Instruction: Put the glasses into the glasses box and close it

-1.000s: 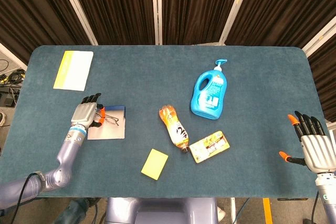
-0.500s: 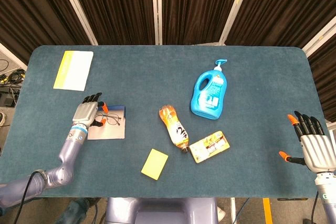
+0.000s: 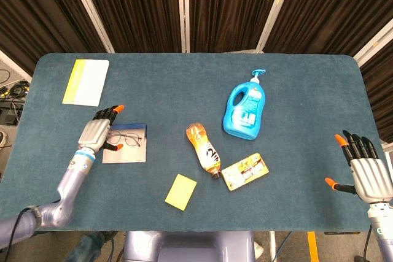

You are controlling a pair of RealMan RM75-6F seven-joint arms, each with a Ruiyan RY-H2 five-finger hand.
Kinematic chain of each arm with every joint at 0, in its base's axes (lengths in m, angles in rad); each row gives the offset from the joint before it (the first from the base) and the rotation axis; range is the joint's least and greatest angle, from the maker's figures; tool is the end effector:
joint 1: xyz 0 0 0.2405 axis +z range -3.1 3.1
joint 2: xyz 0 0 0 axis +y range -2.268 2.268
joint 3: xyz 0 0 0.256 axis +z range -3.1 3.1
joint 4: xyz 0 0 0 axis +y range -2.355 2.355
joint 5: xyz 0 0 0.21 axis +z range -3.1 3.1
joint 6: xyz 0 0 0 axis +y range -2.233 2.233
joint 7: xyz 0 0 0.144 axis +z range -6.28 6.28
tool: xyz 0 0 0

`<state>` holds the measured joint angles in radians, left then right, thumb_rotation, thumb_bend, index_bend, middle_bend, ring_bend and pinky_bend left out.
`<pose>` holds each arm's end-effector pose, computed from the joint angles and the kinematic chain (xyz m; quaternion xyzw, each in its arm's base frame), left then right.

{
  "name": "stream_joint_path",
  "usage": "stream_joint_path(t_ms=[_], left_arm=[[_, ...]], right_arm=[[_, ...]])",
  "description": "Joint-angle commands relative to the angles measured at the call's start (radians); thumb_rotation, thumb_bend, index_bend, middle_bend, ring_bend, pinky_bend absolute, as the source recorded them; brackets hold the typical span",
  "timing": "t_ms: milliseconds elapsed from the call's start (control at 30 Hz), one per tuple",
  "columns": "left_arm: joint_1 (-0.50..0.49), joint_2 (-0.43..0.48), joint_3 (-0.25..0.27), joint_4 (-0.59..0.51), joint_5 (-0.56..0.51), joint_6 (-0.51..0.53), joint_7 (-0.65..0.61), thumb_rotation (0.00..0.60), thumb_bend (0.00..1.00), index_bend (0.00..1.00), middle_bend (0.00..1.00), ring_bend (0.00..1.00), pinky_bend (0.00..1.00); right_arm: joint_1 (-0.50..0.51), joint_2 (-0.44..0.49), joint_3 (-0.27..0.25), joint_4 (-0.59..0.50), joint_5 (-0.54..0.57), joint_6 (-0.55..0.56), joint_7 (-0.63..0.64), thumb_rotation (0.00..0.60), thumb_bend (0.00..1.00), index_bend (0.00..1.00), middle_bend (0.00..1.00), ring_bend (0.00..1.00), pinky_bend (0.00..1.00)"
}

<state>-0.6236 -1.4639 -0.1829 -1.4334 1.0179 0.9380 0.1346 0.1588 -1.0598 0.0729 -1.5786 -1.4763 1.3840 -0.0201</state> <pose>-0.2237 0.3443 0.0187 -0.6494 -0.4975 -0.3555 0.4520 -0.3146 -0.2101 0.1742 0.6316 -0.3589 0.3529 0.5897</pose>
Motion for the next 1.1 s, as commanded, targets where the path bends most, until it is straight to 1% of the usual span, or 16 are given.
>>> stream_joint_path(t_ms=[33, 167, 267, 533, 700, 867, 1100], left_arm=[[0.042, 0.059, 0.056, -0.064, 0.084, 0.024, -0.032, 0.6, 0.19, 0.24, 0.0, 0.0, 0.0], [0.068, 0.067, 0.1, -0.069, 0.145, 0.043, -0.042, 0.6, 0.19, 0.34, 0.0, 0.0, 0.0], [0.086, 0.025, 0.126, -0.019, 0.166, 0.053, -0.044, 0.6, 0.19, 0.36, 0.0, 0.0, 0.0], [0.095, -0.071, 0.128, 0.075, 0.197, 0.079, -0.036, 0.6, 0.19, 0.42, 0.0, 0.0, 0.0], [0.093, -0.12, 0.119, 0.132, 0.194, 0.074, -0.028, 0.6, 0.19, 0.43, 0.0, 0.0, 0.0], [0.086, -0.147, 0.105, 0.179, 0.186, 0.063, -0.013, 0.6, 0.2, 0.43, 0.0, 0.0, 0.0], [0.087, -0.153, 0.105, 0.189, 0.195, 0.044, -0.04, 0.6, 0.21, 0.43, 0.0, 0.0, 0.0]], right_arm=[[-0.002, 0.003, -0.001, -0.005, -0.005, 0.006, 0.003, 0.6, 0.0, 0.01, 0.0, 0.0, 0.0], [-0.004, 0.007, -0.003, -0.01, -0.01, 0.01, 0.009, 0.6, 0.0, 0.01, 0.0, 0.0, 0.0], [-0.005, 0.011, -0.004, -0.013, -0.017, 0.014, 0.017, 0.6, 0.0, 0.01, 0.0, 0.0, 0.0], [-0.003, 0.013, -0.002, -0.007, -0.013, 0.009, 0.029, 0.6, 0.0, 0.01, 0.0, 0.0, 0.0], [-0.002, 0.012, -0.002, -0.003, -0.007, 0.004, 0.032, 0.6, 0.0, 0.01, 0.0, 0.0, 0.0], [0.0, 0.009, -0.002, 0.002, -0.003, -0.002, 0.031, 0.6, 0.0, 0.01, 0.0, 0.0, 0.0], [0.003, 0.006, -0.001, 0.006, 0.002, -0.009, 0.028, 0.6, 0.0, 0.01, 0.0, 0.0, 0.0]])
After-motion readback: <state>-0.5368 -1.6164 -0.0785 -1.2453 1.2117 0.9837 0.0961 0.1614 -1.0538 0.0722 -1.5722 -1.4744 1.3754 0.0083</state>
